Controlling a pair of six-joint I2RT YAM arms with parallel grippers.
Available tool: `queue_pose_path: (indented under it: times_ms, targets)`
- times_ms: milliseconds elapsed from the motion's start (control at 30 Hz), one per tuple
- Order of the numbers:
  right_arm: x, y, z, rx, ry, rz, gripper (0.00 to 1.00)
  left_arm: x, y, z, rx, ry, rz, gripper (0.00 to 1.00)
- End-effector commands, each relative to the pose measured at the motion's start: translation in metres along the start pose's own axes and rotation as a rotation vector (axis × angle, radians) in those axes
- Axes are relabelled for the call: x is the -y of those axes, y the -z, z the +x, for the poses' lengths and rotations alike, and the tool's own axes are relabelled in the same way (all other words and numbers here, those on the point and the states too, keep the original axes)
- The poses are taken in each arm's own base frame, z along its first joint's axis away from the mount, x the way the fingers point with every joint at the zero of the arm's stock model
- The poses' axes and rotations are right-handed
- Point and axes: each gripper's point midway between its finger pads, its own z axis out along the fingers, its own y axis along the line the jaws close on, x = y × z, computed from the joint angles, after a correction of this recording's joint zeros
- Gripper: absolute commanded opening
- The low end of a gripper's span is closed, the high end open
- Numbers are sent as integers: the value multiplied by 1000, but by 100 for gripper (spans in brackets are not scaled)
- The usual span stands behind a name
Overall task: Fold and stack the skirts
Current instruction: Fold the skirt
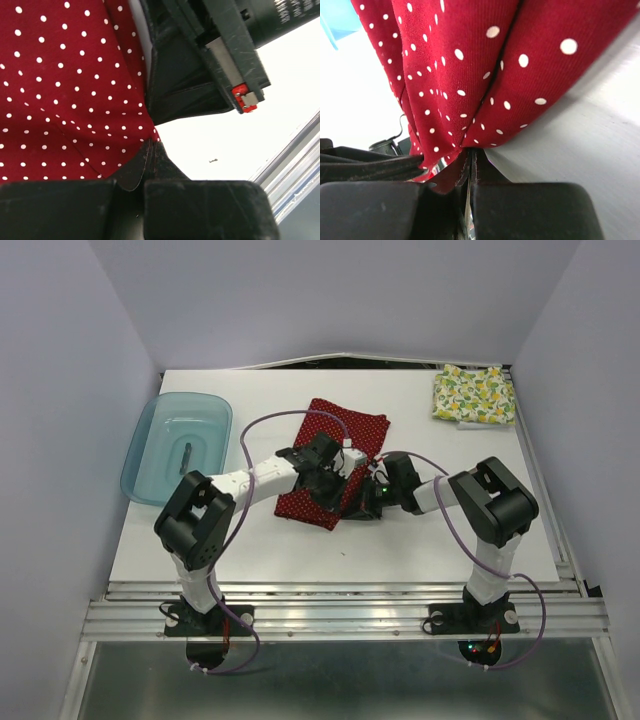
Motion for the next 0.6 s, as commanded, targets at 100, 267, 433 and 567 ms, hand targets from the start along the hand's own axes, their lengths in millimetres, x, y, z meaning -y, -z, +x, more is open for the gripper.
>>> queue_pose_path:
  times_ms: [100,267,433,567]
  targets:
    - [-15,3,-4,18,74,-5,1,10,-7,-11,45,-19,42,12]
    - [-34,20,-11,30,165,-20,1,4,2,-27,95,-29,9,29]
    - [-32,54,-25,21,230,51,1,-14,53,-58,221,-56,-85,66]
    - [-37,81,-56,84,321,87,1,-25,105,-72,334,-194,-183,99]
